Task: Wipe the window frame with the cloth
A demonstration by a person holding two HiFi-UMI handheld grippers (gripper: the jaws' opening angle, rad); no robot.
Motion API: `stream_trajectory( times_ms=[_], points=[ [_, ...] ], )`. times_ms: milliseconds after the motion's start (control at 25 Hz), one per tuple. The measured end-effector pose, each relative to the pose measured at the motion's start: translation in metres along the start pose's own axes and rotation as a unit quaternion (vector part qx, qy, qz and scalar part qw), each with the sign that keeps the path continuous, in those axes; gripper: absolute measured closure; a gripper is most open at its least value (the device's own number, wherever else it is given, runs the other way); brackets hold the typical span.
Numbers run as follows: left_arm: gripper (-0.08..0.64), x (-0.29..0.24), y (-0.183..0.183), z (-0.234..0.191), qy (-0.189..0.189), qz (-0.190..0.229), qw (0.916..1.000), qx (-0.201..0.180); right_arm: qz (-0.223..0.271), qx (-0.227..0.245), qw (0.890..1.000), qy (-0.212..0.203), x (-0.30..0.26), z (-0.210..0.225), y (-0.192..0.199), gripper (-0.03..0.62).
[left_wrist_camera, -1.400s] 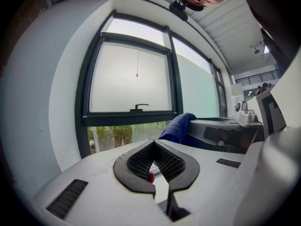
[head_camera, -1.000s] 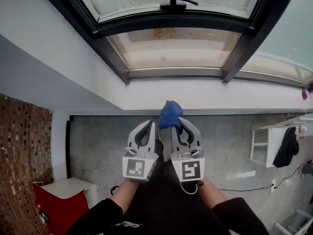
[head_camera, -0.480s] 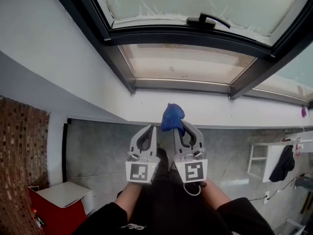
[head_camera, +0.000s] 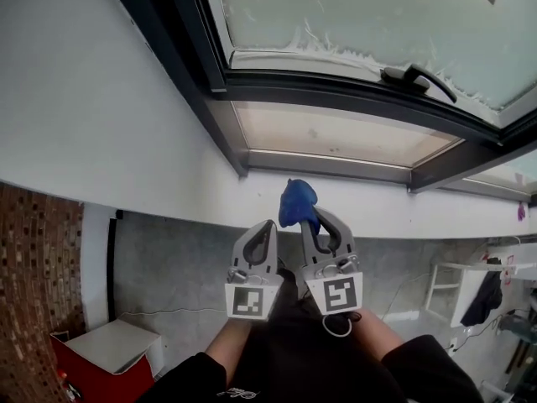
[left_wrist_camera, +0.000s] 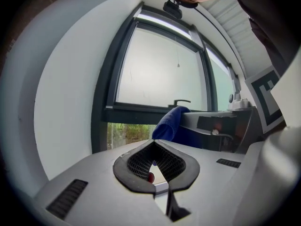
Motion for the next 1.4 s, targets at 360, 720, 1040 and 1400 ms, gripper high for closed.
stream_trajectory(
  times_ms=[360, 720, 1040, 1400],
  points=[
    [0.555, -0.029, 0.001, -0.055, -0.014, -0.012, 0.9997, 0.019, 0.000, -0.030, 0.999, -0.031, -0.081, -0.011, 0.010, 0.569],
    [0.555, -0.086, 0.064, -0.107, -0.051, -0.050, 0.9961, -0.052, 0.008, -0.080, 0.994, -0.069, -0.164, -0.005, 0.088, 0.569],
    [0.555, -0.119, 0.113, -0.146, -0.107, -0.023, 0.9940, -0.001, 0.062, -0.058, 0.993, -0.086, -0.215, -0.002, 0.123, 0.569],
    [0.555, -0.126, 0.135, -0.153, -0.078, -0.067, 0.9918, -0.076, 0.184, -0.106, 0.976, -0.051, -0.250, 0.005, 0.112, 0.569]
  ],
)
Point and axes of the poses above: the fingertips, and each gripper's own axes: x backward along the fingers, z to its right, y out of its underside, the point moved 4 cm from there along x, backward along the fingers, and after that the axes turned 7 degrees about x, right-handed, at the moved point
